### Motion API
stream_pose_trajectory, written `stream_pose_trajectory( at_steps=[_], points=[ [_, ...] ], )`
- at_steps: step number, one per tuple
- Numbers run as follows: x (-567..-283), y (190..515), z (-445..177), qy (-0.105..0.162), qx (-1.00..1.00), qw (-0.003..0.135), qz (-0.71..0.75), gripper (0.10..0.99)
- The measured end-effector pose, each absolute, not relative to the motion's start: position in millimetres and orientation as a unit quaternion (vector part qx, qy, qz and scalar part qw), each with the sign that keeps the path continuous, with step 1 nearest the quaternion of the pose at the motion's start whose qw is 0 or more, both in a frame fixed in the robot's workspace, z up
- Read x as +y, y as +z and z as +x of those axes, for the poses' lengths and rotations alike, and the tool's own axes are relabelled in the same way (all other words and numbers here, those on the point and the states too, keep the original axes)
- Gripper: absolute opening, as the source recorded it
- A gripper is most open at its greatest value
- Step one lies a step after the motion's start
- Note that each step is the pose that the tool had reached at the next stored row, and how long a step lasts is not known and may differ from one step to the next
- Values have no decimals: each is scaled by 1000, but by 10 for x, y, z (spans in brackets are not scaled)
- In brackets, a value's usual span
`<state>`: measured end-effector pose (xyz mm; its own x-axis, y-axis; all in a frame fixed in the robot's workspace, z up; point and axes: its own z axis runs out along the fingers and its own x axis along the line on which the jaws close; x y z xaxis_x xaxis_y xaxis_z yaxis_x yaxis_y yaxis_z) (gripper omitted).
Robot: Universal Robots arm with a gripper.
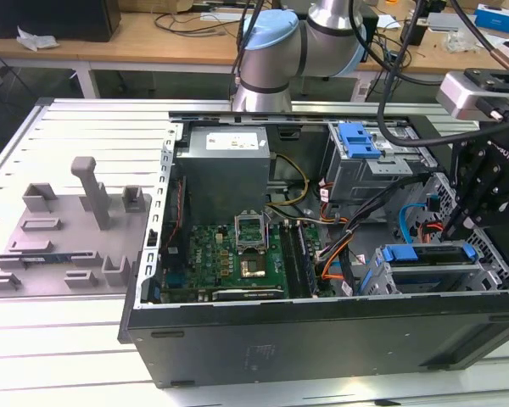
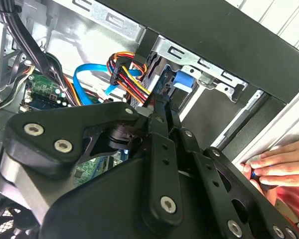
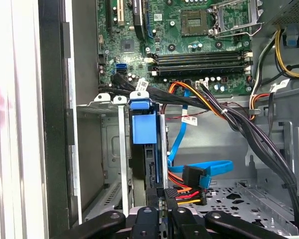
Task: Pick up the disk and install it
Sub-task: 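Insert the first disk wire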
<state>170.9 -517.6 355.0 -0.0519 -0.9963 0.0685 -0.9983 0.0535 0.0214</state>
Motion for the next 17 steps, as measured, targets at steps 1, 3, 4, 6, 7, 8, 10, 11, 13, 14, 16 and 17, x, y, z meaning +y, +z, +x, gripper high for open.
stream_pose_trajectory(
  at_steps=[1,3,4,6,7,8,10,11,13,14,16,17],
  points=[
    [-5175,3549,1709,16,-725,32,687,165],
    [-5175,3546,1709,16,-729,32,684,165],
    [-5175,3544,1710,16,-730,32,682,165],
    [-5175,3541,1710,15,-733,32,679,165],
    [-5175,3538,1711,15,-735,32,677,165],
    [-5175,3537,1711,15,-736,32,676,165],
    [-5175,3534,1713,15,-739,33,672,165],
    [-5175,3534,1713,15,-740,33,672,165],
    [-5175,3534,1713,15,-740,33,672,165],
    [-5175,3534,1714,15,-740,33,672,165],
    [-5175,3534,1714,15,-740,33,672,165],
    [-5174,3534,1714,16,-740,33,672,165]
  ],
)
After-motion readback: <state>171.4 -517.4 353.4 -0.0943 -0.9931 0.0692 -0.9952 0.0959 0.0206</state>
